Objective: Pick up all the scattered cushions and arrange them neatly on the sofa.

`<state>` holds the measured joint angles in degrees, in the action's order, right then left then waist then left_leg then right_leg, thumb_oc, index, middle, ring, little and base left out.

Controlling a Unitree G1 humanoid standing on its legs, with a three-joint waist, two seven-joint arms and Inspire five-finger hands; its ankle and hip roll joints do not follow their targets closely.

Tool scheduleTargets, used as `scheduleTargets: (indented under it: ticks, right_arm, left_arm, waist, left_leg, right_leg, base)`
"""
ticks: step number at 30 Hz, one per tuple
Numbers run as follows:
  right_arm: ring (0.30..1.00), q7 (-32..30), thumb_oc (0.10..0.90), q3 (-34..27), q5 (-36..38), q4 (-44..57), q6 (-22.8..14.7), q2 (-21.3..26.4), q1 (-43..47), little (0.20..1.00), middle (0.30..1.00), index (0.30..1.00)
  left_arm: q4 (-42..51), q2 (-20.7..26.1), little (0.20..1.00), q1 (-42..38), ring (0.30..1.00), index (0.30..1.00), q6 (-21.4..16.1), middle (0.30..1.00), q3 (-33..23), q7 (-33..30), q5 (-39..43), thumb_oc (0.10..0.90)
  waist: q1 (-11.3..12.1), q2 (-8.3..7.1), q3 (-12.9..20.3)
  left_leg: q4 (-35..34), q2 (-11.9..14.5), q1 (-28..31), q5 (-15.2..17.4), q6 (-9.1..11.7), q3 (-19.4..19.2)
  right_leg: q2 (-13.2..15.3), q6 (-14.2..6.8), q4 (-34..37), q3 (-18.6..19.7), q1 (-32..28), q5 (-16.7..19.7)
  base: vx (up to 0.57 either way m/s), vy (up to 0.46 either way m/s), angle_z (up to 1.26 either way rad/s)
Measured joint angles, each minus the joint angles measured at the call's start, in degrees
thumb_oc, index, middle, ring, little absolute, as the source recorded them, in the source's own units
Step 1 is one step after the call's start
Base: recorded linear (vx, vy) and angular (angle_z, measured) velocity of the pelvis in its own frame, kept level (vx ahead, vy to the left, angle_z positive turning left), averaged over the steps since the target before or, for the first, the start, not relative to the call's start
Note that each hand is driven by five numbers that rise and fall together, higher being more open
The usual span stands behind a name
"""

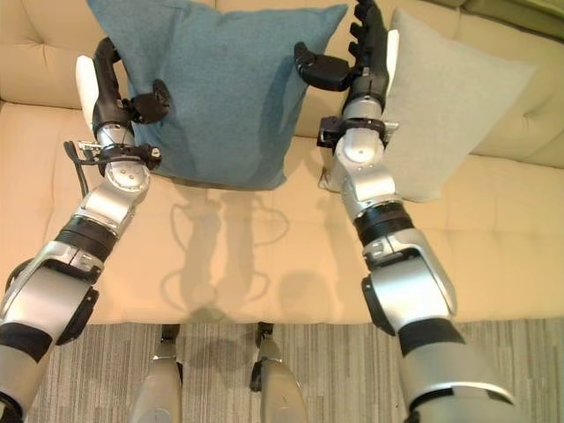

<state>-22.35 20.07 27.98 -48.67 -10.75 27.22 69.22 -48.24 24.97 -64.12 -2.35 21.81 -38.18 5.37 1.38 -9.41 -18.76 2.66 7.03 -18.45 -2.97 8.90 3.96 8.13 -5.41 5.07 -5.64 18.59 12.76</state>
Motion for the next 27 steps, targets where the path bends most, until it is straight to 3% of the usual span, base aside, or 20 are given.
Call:
scheduleTargets:
  ticks: [10, 14, 19, 24, 27]
  right_arm:
    - [0.9, 2.97, 0.8, 4.76, -4.98, -0.5, 6.43, 1.22, -1.79, 0.9, 0.9, 0.9]
    - [0.9, 3.45, 0.8, 9.37, -15.7, -0.12, 8.51, 4.38, -1.89, 0.9, 0.9, 0.9]
    - [0.9, 3.32, 0.8, 9.31, -19.26, -0.59, 9.35, 4.44, -1.89, 0.9, 0.9, 0.9]
    - [0.9, 2.27, 0.8, 8.55, -21.54, -0.2, 9.36, 4.5, -1.98, 0.9, 0.9, 0.9]
    - [0.9, 0.23, 0.8, 4.0, -24.0, 3.58, 8.62, 4.88, -5.44, 0.9, 0.9, 0.9]
  left_arm:
    - [1.69, -4.36, 0.9, 1.39, 0.9, 0.9, 0.79, 0.9, -2.71, -0.23, -1.23, 0.8]
    - [1.91, -5.1, 0.9, 1.38, 0.9, 0.9, 3.02, 0.9, -4.41, -1.61, -4.51, 0.8]
    - [1.16, -5.63, 0.9, 1.11, 0.9, 0.9, 4.02, 0.9, -4.79, -2.51, -5.06, 0.8]
    - [0.54, -1.74, 0.9, 0.66, 0.9, 0.9, 7.08, 0.9, -1.53, -2.47, -11.21, 0.8]
    - [3.12, 0.49, 0.9, 1.16, 0.9, 0.9, 10.15, 0.9, -1.54, -2.52, -18.75, 0.8]
  waist:
    - [0.35, 0.0, 0.0]
    - [0.36, 0.0, 0.0]
    - [-0.12, 0.0, 0.0]
    - [-0.81, 0.0, 0.0]
    - [-0.76, 0.0, 0.0]
  left_leg:
    - [-0.75, -0.03, -0.22, -0.56, -0.1, 0.19]
    - [-1.12, -0.02, -0.39, -0.65, -0.12, 0.11]
    - [-1.12, -0.01, -0.39, -0.65, -0.11, -0.04]
    - [-1.16, 0.01, -0.36, -0.65, -0.11, -0.26]
    - [-1.3, 0.05, -0.32, -0.65, -0.12, -0.42]
  right_leg:
    - [0.01, -0.01, 0.0, -0.14, 0.44, 0.01]
    - [0.02, -0.01, 0.0, -0.14, 0.86, 0.01]
    - [0.03, -0.01, 0.0, -0.14, 0.92, 0.01]
    - [-0.01, -0.01, 0.0, 0.17, 1.09, 0.01]
    - [-0.04, -0.01, 0.0, 0.52, 1.26, 0.01]
  base:
    - [0.0, 0.0, 0.0]
    - [0.0, 0.0, 0.0]
    - [0.0, 0.0, 0.0]
    - [0.02, -0.006, -0.02]
    - [0.02, -0.007, -0.03]
